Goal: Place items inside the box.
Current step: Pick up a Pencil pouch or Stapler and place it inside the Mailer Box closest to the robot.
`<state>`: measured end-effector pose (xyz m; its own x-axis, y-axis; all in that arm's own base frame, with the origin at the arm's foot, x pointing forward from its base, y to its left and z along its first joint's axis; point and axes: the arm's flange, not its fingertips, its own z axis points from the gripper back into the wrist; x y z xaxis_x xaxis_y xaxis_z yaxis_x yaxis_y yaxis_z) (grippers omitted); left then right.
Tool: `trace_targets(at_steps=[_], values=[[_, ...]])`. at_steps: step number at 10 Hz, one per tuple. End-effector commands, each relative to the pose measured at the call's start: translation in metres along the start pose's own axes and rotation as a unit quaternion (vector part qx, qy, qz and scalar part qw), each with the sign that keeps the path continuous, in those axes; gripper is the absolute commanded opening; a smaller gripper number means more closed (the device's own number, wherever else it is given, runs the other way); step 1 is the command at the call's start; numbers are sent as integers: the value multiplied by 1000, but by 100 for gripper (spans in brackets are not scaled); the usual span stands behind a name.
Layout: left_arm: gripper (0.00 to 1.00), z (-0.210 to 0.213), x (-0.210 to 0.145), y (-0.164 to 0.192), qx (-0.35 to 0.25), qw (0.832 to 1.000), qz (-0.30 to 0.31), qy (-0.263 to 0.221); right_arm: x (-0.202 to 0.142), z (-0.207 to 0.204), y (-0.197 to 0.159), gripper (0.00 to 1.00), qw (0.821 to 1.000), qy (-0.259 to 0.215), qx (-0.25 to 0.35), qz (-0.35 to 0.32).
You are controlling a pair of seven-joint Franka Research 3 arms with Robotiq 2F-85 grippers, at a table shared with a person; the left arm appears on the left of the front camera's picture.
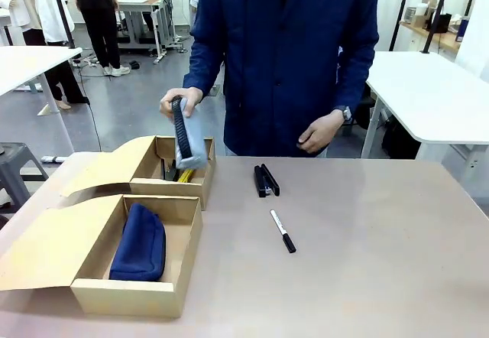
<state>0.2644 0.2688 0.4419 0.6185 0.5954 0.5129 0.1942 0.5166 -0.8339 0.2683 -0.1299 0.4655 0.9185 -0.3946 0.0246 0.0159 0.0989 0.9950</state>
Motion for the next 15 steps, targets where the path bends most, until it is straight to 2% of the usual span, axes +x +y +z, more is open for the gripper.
trace_targets(at_steps=[1,3,4,5,7,8,9,11,12,14,15], values=[[100,-1,-1,0,-11,1000,-11,-10,-2,2,4,100,1000,4,-1,-7],[100,-1,-1,0,-11,1000,-11,-10,0,0,0,100,1000,0,0,0],[100,-1,-1,0,-11,1000,-11,-10,-14,-30,10,100,993,51,-66,80],[100,-1,-1,0,-11,1000,-11,-10,-4,-84,20,100,979,77,-156,106],[100,-1,-1,0,-11,1000,-11,-10,16,-198,31,100,924,151,-296,189],[100,-1,-1,0,-11,1000,-11,-10,17,-235,30,100,883,157,-378,228],[100,-1,-1,0,-11,1000,-11,-10,15,-245,30,100,859,155,-414,259],[100,-1,-1,0,-11,1000,-11,-10,6,-212,45,100,866,131,-387,288],[100,-1,-1,0,-11,1000,-11,-10,-9,-266,38,100,872,165,-375,269],[100,-1,-1,0,-11,1000,-11,-10,-9,-266,38,100,872,165,-375,269],[100,-1,-1,0,-11,1000,-11,-10,0,-252,41,100,863,165,-384,283]])
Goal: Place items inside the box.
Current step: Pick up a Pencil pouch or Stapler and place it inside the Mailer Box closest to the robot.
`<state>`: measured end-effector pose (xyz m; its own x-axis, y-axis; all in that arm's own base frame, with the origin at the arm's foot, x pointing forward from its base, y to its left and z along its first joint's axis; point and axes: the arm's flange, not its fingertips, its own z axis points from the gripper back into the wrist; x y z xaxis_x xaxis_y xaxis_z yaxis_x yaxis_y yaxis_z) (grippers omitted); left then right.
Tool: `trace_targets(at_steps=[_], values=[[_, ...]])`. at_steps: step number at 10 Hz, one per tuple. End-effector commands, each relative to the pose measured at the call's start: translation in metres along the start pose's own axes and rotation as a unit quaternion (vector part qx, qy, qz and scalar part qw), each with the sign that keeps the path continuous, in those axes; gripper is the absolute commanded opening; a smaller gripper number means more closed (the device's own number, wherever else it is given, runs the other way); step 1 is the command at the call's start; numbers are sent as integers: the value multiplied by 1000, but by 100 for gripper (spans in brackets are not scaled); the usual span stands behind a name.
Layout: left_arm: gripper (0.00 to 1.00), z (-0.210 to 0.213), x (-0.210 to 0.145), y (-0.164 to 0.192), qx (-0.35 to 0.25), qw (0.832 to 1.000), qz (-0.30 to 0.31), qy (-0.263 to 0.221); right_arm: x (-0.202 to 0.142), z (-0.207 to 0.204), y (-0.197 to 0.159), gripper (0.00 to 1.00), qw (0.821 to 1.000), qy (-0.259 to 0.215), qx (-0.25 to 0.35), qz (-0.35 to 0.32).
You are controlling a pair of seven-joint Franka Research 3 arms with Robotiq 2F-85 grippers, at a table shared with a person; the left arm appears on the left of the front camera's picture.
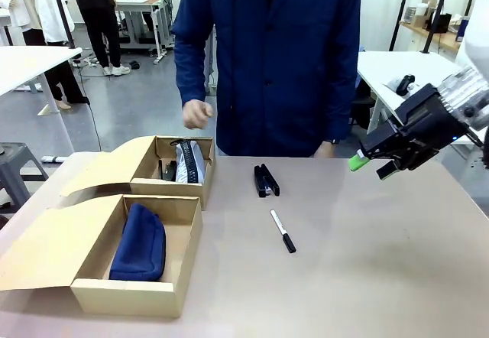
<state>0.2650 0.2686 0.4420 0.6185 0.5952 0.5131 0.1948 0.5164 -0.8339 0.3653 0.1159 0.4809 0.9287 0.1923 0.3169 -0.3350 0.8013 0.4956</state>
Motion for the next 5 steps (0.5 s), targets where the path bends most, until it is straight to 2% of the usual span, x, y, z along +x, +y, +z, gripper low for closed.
trace_targets(at_steps=[1,3,4,5], values=[[100,-1,-1,0,-11,1000,-11,-10,20,-17,-5,100,999,20,-44,3],[100,-1,-1,0,-11,1000,-11,-10,80,-73,10,100,995,63,-78,-30],[100,-1,-1,0,-11,1000,-11,-10,107,-108,25,100,991,81,-100,-22],[100,-1,-1,0,-11,1000,-11,-10,123,-134,39,100,990,66,-121,-22]])
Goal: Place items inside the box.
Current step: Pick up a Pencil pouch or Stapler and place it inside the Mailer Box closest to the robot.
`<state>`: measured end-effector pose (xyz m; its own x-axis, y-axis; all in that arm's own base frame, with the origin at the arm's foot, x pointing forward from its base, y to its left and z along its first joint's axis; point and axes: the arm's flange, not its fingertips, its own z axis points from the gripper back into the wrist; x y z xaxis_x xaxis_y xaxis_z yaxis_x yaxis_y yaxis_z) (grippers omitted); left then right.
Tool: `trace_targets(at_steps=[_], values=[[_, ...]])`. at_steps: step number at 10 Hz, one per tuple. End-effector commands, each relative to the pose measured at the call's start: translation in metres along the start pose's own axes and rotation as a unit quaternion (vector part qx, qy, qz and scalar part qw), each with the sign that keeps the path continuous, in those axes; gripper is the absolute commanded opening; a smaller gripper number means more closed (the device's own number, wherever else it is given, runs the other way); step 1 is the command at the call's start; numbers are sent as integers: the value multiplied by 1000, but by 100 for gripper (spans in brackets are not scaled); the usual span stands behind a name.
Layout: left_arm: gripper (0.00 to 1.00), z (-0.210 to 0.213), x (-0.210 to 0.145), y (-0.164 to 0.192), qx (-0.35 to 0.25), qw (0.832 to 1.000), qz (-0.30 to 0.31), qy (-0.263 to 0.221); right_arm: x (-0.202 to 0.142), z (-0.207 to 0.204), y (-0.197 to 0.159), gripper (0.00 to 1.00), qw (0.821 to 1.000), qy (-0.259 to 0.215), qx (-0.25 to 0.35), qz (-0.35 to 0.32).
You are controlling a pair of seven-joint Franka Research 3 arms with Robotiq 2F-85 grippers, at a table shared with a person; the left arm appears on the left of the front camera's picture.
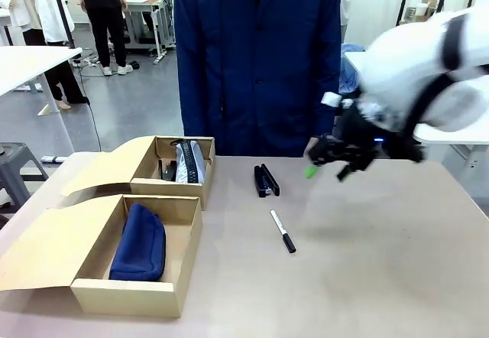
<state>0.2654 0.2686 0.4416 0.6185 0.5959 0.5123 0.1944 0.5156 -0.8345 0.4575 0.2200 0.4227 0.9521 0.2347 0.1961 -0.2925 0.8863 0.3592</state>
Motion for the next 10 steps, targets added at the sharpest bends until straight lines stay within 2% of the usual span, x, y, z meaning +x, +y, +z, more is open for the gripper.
trace_targets(at_steps=[1,2,3,4,5,6,7,8,10], values=[[100,0,-1,0,-11,1000,-12,-10,51,-23,35,100,994,-68,-81,-16],[100,0,-1,0,-11,1000,-12,-10,45,-18,39,100,994,-69,-71,45],[100,0,-1,0,-11,1000,-12,-10,28,-22,22,100,999,-23,-21,-1],[100,0,-1,0,-11,1000,-12,-10,28,-22,22,100,999,-23,-21,-1],[100,0,-1,0,-11,1000,-12,-10,46,-33,40,100,998,-47,-39,21],[100,0,-1,0,-11,1000,-12,-10,45,-42,45,100,992,-53,-117,8],[100,0,-1,0,-11,1000,-12,-10,48,-46,52,100,983,-89,-145,63],[100,0,-1,0,-11,1000,-12,-10,59,-60,64,100,984,-55,-138,95],[100,0,-1,0,-11,1000,-12,-10,90,-98,87,100,988,-20,-150,45]])
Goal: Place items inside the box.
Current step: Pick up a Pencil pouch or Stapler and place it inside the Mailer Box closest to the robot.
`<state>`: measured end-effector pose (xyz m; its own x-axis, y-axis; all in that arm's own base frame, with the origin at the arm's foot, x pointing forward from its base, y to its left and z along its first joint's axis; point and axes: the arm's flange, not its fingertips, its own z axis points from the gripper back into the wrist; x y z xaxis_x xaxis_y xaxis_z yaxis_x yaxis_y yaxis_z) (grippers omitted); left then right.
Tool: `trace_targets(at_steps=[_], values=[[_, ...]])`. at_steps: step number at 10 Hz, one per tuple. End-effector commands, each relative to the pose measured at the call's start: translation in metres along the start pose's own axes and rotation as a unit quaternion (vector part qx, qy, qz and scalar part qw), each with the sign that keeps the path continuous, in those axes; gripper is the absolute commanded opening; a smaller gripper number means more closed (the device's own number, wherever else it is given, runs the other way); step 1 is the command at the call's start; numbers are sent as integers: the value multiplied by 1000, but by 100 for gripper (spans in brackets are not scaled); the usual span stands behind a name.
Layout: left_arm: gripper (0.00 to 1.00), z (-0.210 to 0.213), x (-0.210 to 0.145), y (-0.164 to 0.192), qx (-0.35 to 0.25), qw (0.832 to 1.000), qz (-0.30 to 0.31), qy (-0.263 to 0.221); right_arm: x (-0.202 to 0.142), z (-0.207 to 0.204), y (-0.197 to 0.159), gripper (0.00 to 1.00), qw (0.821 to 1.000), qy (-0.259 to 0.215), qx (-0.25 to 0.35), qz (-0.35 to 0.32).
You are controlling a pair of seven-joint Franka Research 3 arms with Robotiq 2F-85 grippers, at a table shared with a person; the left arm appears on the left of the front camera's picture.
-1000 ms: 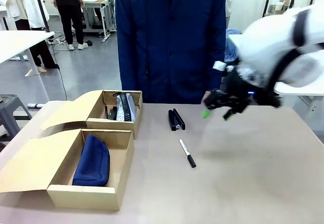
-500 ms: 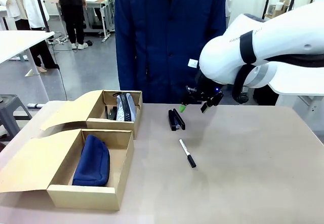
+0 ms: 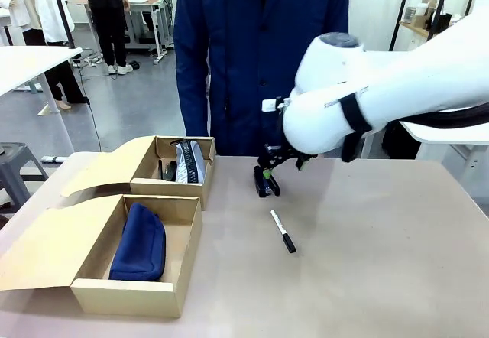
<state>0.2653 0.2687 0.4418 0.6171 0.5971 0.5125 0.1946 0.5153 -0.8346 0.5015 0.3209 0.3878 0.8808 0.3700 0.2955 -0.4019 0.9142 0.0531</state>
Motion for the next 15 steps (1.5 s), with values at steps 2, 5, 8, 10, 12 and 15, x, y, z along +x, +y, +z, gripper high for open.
trace_targets(at_steps=[2,5,8,10,12,15], values=[[100,-1,-1,0,-10,1000,-12,-9,45,-34,41,100,996,45,33,-75],[100,-1,-1,0,-10,1000,-12,-9,-22,67,-27,100,984,17,169,-54],[100,-1,-1,0,-10,1000,-12,-9,-129,173,-159,100,957,58,270,-89],[100,-1,-1,0,-10,1000,-12,-9,-195,189,-227,100,909,-13,416,-1],[100,-1,-1,0,-10,1000,-12,-9,-258,159,-283,100,884,-49,465,-22],[100,-1,-1,0,-10,1000,-12,-9,-335,73,-299,100,887,-60,457,-9]])
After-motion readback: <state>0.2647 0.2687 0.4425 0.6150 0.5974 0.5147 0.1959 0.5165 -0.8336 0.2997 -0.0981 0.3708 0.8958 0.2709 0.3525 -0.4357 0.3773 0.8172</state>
